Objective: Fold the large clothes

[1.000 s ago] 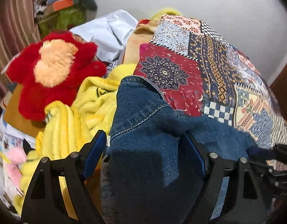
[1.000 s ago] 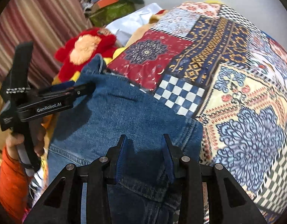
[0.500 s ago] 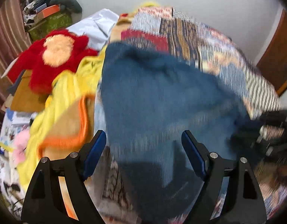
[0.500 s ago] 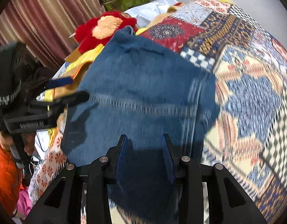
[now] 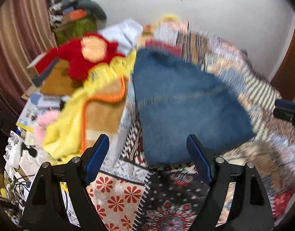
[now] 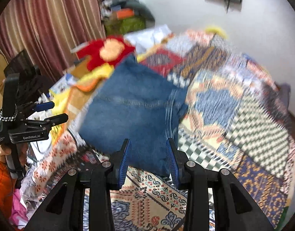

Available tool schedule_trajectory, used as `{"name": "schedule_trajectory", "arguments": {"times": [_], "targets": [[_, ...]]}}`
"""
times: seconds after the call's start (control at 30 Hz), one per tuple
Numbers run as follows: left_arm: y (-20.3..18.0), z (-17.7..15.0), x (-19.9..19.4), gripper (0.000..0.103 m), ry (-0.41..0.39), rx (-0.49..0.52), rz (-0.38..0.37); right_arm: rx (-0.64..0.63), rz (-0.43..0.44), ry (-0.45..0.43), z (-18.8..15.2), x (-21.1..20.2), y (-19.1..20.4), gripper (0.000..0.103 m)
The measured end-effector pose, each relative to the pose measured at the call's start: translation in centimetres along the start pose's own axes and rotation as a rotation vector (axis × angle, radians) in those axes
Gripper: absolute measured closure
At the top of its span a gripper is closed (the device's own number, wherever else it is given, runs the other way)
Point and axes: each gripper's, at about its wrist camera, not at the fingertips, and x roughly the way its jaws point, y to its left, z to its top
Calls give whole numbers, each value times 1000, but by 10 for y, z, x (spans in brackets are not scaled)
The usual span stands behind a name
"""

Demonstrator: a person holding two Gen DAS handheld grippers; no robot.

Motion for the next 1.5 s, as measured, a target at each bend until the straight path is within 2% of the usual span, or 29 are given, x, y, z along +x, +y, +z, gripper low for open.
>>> {"name": "schedule_trajectory", "arguments": {"times": [0.2, 0.37, 0.5, 0.6, 0.67, 0.73, 0.77, 0.8, 0.87, 0.9, 0.97, 1.17, 1.5], "targets": [[-21, 20, -93, 20, -263, 11, -38, -5, -12, -247, 7, -81, 26, 70], [-42, 19, -165, 20, -460, 29, -80, 27, 2, -442, 2, -146, 41, 70], [-57, 11, -202, 20, -572, 53, -75, 26, -13, -539, -7, -183, 57, 70], [-65, 1, -223, 20, -638, 63, -76, 11, -40, -580, -16, -200, 70, 70], [-69, -5, -234, 13, -675, 62, -64, 2, -67, -593, -21, -206, 77, 70], [-71, -11, -241, 9, -700, 57, -64, 1, -84, -602, -25, -211, 83, 66], [-73, -14, -245, 8, -712, 59, -60, 5, -89, -604, -28, -212, 85, 56], [-75, -16, -246, 8, -716, 62, -55, 16, -96, -610, -30, -215, 86, 31], [-75, -20, -248, 1, -720, 59, -38, 38, -107, -641, -37, -221, 87, 5], [-75, -21, -249, 0, -723, 53, -30, 53, -117, -682, -43, -226, 88, 5], [-74, -24, -249, 0, -720, 39, -26, 60, -133, -697, -47, -232, 90, 3], [-68, -28, -247, 0, -699, 5, -51, 72, -174, -694, -51, -237, 93, 0], [-71, -32, -248, 0, -696, 0, -54, 80, -165, -672, -51, -234, 91, 0]]}}
